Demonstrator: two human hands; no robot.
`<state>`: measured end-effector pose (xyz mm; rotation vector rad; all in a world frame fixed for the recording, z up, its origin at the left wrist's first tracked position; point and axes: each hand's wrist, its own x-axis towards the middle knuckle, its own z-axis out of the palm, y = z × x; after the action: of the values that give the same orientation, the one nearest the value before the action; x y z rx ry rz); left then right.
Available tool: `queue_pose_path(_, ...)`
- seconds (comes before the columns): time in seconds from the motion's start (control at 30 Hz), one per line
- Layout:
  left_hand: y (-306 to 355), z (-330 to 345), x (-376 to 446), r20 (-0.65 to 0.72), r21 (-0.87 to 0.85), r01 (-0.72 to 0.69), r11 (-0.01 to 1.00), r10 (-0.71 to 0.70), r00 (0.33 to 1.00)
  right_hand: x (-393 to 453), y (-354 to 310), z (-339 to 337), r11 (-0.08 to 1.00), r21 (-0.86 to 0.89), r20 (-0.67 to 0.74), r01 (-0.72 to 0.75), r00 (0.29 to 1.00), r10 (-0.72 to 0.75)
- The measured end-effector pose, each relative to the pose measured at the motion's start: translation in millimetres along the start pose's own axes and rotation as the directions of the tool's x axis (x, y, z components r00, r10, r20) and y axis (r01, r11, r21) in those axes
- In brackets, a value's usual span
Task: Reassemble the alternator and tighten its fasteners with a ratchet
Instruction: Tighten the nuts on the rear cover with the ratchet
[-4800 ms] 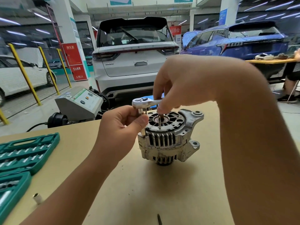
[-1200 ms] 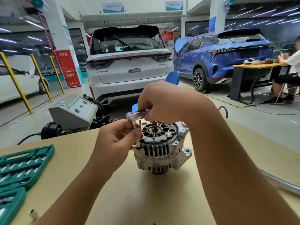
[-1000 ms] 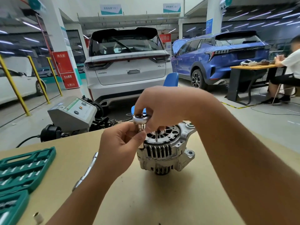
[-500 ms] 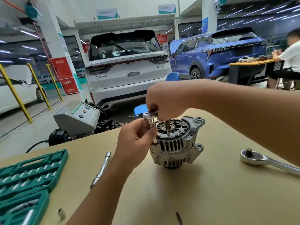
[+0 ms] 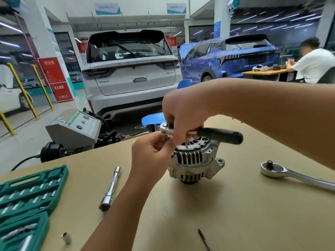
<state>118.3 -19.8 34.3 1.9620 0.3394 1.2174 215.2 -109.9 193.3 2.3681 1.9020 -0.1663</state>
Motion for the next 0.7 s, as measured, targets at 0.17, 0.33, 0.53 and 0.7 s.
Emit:
queue_pose_path(0.17,-2,-2,4,0.030,-0.007,0.071,0.997,-0.071,0.997,3,3,3,0.975,-0.222,-0.200,-0.033,0.980,-0.012)
queue_pose_path(0.33,2,-3,2,-0.004,0.074,-0.064,0.995,0.065,0.998,1,3,3,0.996,0.087,0.030,-0.035,0.999,0.032)
queue_pose_path(0.53,1,-7,6,-0.007,0.036,0.036,0.999,-0.036,0.999,5,11,7,0.998,-0.057,-0.152,0.036,0.987,-0.044)
queue_pose_path(0.7,1,-3,4,-0.058,0.043,0.018,0.999,-0.016,0.998,9,15,4,0.984,-0.157,-0.163,0.089,0.980,-0.115)
